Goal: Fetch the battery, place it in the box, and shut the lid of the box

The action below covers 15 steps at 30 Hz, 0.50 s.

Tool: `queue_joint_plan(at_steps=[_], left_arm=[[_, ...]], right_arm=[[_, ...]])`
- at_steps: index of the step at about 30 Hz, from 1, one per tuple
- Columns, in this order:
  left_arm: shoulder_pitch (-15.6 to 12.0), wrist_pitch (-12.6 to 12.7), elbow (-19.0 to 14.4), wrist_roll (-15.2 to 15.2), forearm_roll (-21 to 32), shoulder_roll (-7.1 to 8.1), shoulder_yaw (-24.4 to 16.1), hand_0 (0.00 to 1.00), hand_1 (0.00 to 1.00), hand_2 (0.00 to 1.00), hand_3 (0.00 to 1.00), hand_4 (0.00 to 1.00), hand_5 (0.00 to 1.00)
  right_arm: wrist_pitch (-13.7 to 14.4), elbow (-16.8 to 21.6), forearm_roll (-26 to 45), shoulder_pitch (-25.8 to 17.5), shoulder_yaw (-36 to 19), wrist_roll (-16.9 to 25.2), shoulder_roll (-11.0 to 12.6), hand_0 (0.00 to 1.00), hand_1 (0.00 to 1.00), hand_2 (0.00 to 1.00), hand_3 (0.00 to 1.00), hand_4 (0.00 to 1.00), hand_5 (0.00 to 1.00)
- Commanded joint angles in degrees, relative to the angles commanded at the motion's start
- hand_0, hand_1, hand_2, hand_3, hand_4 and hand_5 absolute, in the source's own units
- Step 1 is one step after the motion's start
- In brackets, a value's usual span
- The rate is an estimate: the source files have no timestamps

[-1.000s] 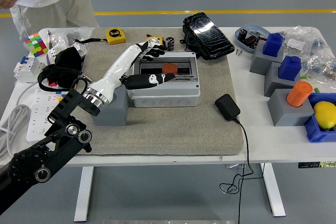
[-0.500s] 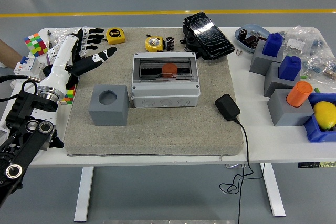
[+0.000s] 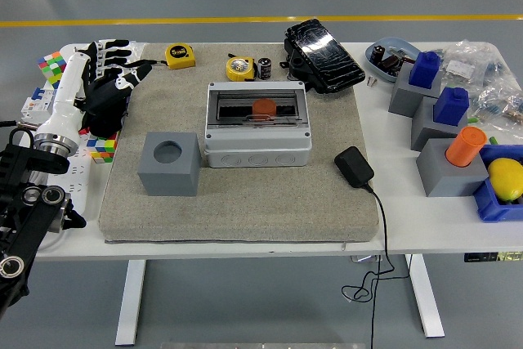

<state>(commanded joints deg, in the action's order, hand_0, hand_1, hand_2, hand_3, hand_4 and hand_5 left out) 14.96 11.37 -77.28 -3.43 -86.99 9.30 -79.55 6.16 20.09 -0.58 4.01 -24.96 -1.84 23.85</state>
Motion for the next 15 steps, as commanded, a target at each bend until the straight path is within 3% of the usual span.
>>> queue_joint_plan(at_steps=[15], left_arm=[[-0.71,-0.1,-0.69,-0.03,0.69,-0.67,-1.58,0.631,0.694,0.695,0.724,0.998,0.459]], right_arm=[[-0.01,-0.52,0.32,0.49,-1.63,0.03,-0.42,0.545,0.601,0.591,0.546,0.926,0.491]])
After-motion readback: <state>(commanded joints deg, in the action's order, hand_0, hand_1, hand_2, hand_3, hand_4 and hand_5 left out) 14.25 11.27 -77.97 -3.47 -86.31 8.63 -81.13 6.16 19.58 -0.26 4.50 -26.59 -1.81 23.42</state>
